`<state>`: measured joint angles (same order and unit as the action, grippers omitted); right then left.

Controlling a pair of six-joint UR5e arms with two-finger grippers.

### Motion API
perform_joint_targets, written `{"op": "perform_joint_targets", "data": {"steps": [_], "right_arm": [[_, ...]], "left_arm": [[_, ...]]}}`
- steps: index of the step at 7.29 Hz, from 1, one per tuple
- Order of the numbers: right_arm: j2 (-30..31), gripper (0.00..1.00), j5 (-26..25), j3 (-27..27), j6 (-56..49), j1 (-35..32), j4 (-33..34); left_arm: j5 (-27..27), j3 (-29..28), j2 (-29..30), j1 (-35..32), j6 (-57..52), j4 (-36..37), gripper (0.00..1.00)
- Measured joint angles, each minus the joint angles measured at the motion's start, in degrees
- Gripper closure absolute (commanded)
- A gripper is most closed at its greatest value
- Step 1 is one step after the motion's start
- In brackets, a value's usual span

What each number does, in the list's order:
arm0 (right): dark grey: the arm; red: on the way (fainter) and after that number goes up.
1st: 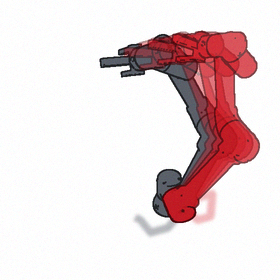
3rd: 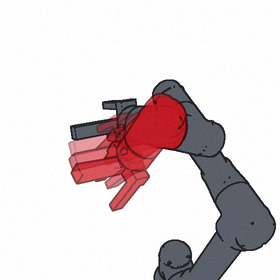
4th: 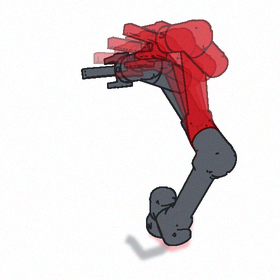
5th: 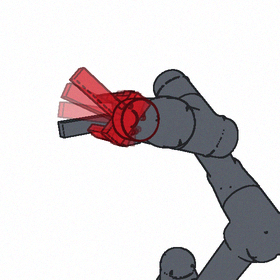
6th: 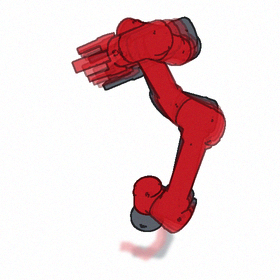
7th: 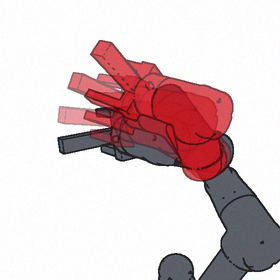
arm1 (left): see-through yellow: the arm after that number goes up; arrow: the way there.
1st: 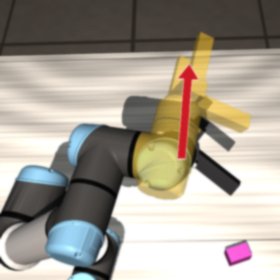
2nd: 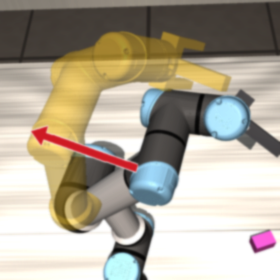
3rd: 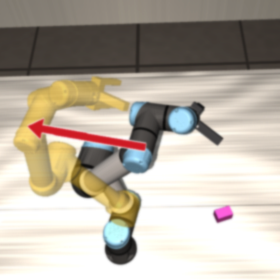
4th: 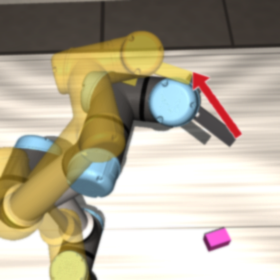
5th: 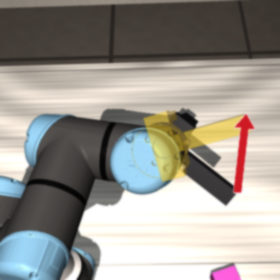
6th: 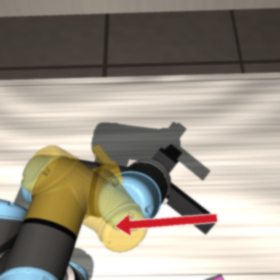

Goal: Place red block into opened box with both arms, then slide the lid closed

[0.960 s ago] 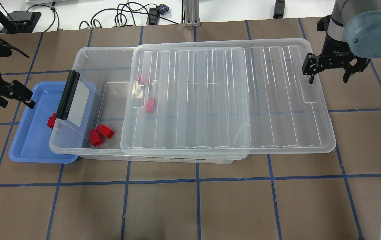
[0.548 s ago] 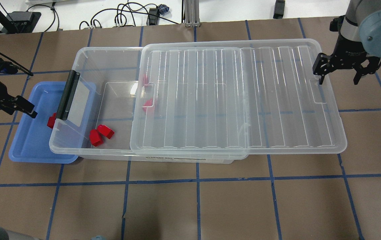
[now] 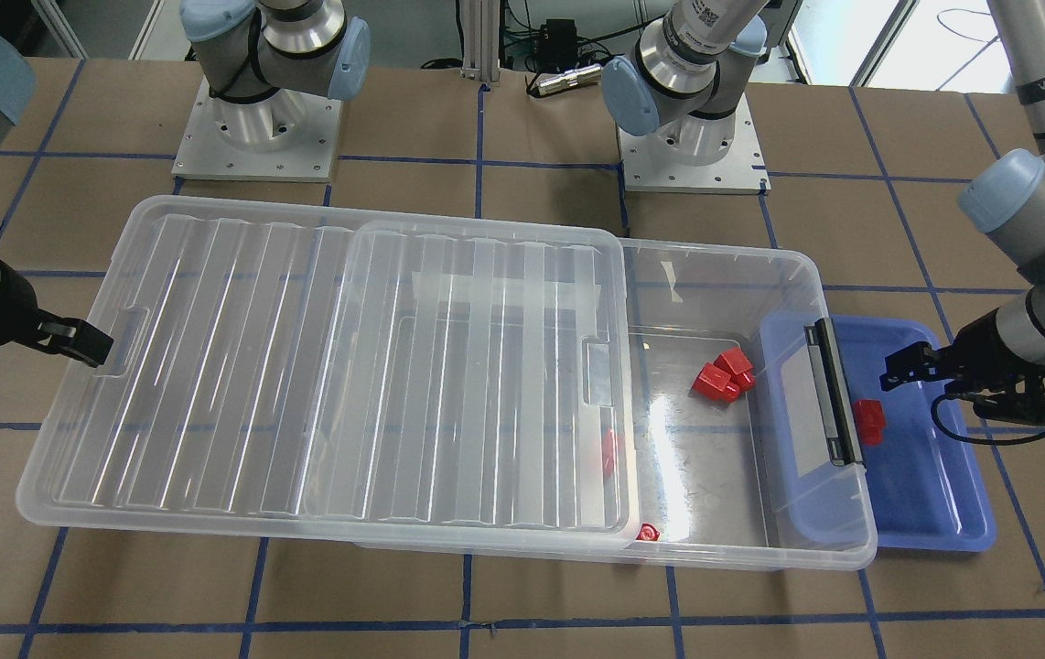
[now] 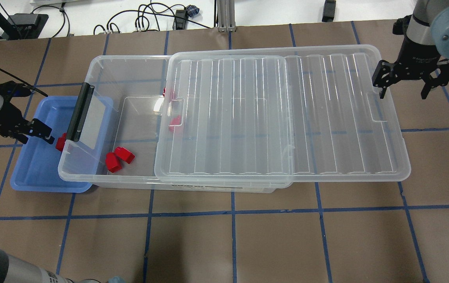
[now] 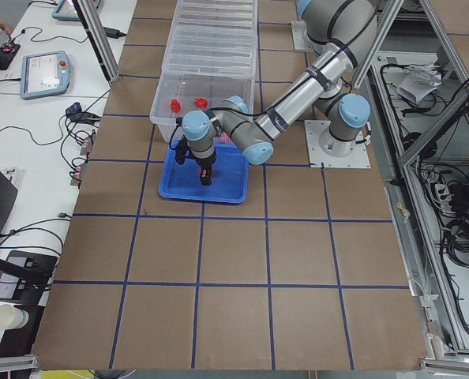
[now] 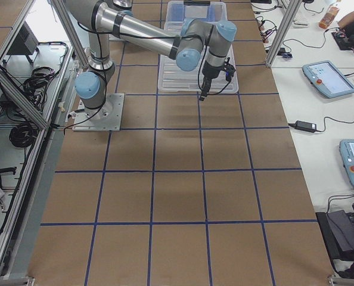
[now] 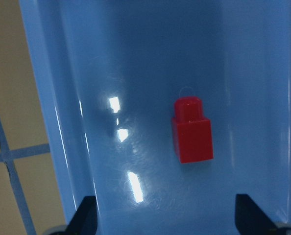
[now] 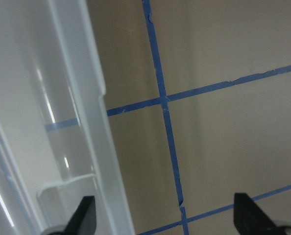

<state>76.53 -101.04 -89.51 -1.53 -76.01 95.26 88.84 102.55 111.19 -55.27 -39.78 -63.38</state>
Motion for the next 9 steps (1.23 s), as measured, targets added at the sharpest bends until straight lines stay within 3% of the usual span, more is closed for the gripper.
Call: {"op": "perform_joint_targets", "data": {"steps": [4, 6, 7, 8, 9], "right_arm": [[3.9, 0.00, 7.4, 8.6, 3.9, -6.2, -10.9], [5.5, 0.00, 8.8, 8.9, 10.7, -12.3, -11.8], [7.0, 0.00, 8.9, 7.6, 12.7, -14.1, -11.8], [8.9, 0.00, 8.9, 5.4, 13.5, -15.0, -11.6], [10.5, 0.00, 8.9, 3.4, 13.8, -15.3, -11.2]], "left_arm": [[0.1, 2.6, 1.5, -3.8, 2.4, 5.1, 0.00], [0.4, 3.7, 2.2, -4.4, 2.7, 8.7, 0.00], [0.4, 3.8, 2.8, -4.3, 2.9, 9.9, 0.05], [0.5, 3.9, 3.2, -4.2, 3.3, 10.4, 0.17], [0.5, 4.0, 3.3, -4.2, 3.9, 10.6, 0.37]]}}
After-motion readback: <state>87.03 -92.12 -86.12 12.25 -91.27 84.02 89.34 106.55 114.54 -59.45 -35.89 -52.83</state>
